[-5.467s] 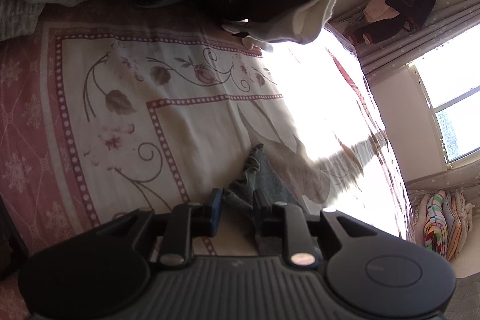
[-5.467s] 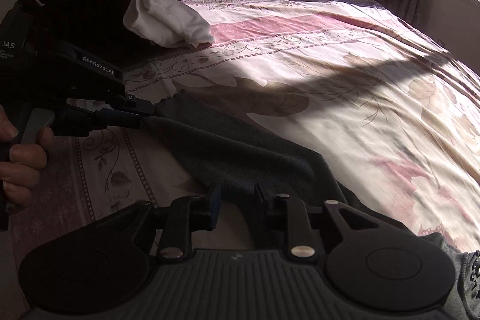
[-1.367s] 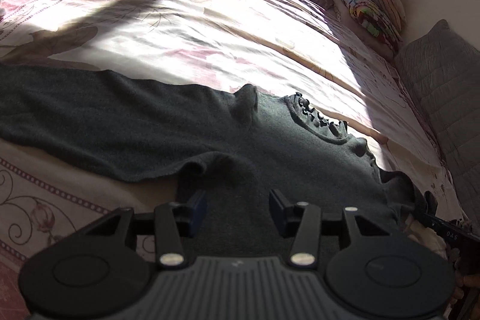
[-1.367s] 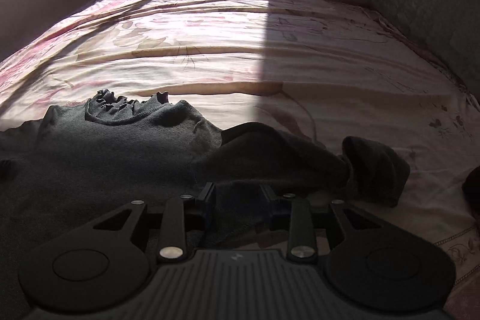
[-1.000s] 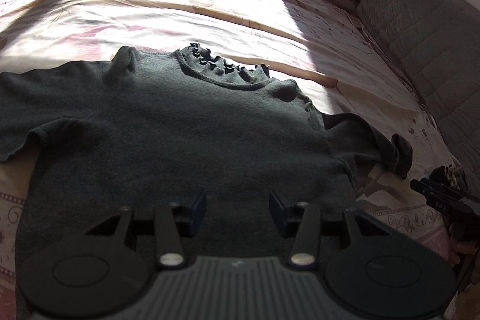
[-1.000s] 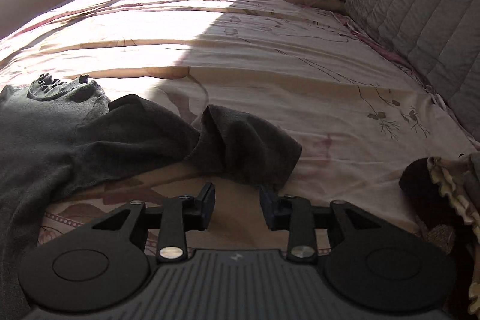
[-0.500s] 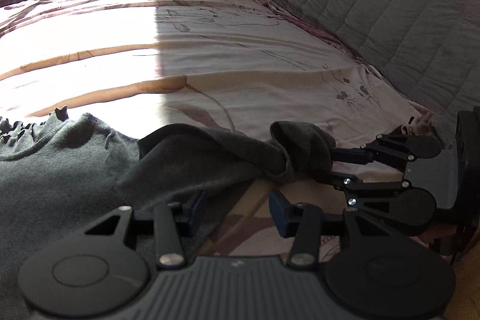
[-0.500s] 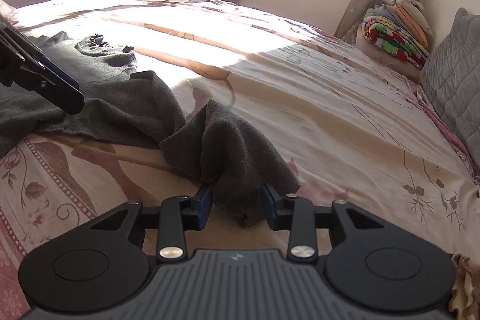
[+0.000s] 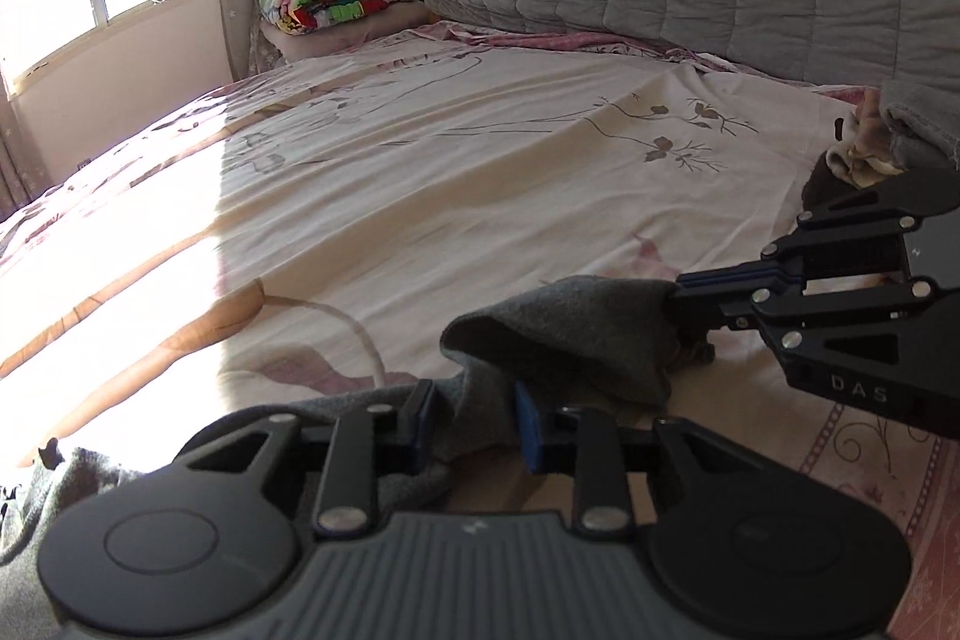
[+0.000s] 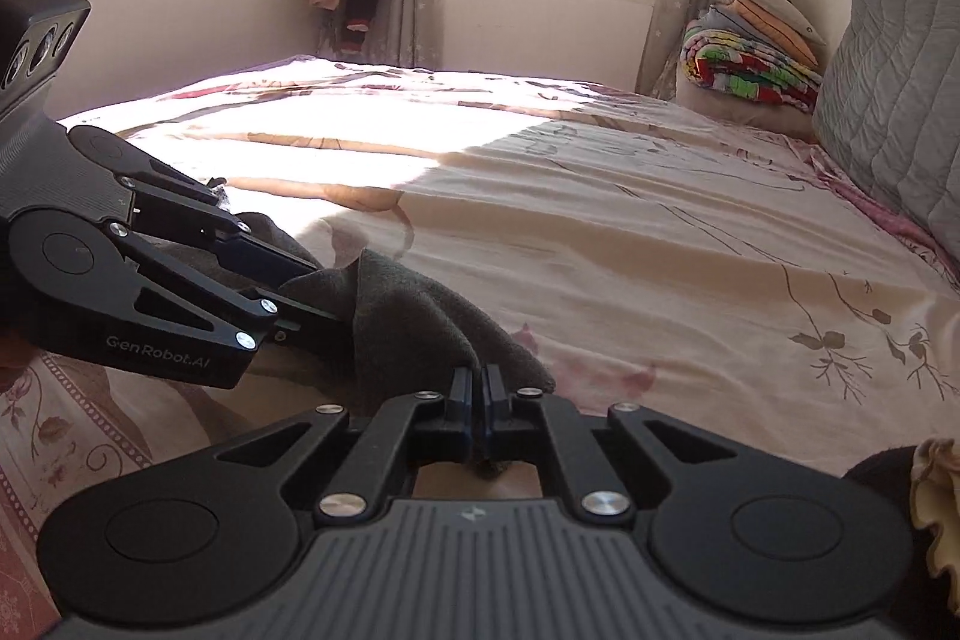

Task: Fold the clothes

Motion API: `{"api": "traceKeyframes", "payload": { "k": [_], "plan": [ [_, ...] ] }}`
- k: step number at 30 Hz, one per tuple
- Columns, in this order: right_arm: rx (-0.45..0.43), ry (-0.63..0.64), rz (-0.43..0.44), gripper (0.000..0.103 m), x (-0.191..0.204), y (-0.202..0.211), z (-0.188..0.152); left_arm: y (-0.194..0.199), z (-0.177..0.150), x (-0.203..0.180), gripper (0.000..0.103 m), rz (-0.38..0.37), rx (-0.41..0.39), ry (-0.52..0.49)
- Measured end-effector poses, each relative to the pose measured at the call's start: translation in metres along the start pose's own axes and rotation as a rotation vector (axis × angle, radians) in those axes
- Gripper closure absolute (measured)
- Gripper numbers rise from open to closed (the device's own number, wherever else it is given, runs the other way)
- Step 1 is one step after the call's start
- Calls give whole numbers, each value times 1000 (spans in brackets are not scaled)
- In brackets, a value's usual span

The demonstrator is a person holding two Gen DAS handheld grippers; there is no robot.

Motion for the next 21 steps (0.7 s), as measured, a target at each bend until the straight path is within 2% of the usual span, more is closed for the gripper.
{"api": "traceKeyframes", "payload": {
  "k": [1,4,10,16,19,21],
  "plan": [
    [-11,-19,-15,100,-5,3,2,-2,6,4,85,0,-5,0],
    [-56,-81,-51,100,-20,13,11,-6,23,14,92,1,-22,4],
    [-114,-231,-128,100,-48,15,17,-34,54,21,93,-3,-45,1],
    [-106,-378,-218,95,-77,1,1,-89,59,25,95,74,21,4],
    [-92,-388,-236,95,-82,1,-4,-98,60,30,94,77,55,83],
    [-89,-391,-250,93,-85,1,-7,-89,60,32,89,35,70,159]
  ]
}}
Point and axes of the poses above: each gripper's, at about its wrist camera, not at the fingertips, and y roughly against the way its jaws point, x to its left, z to its top, the point moved 9 cm from there along -y, roughly the way its jaws point, and after that the axes turned 3 degrees about -x, right-handed, at the moved point
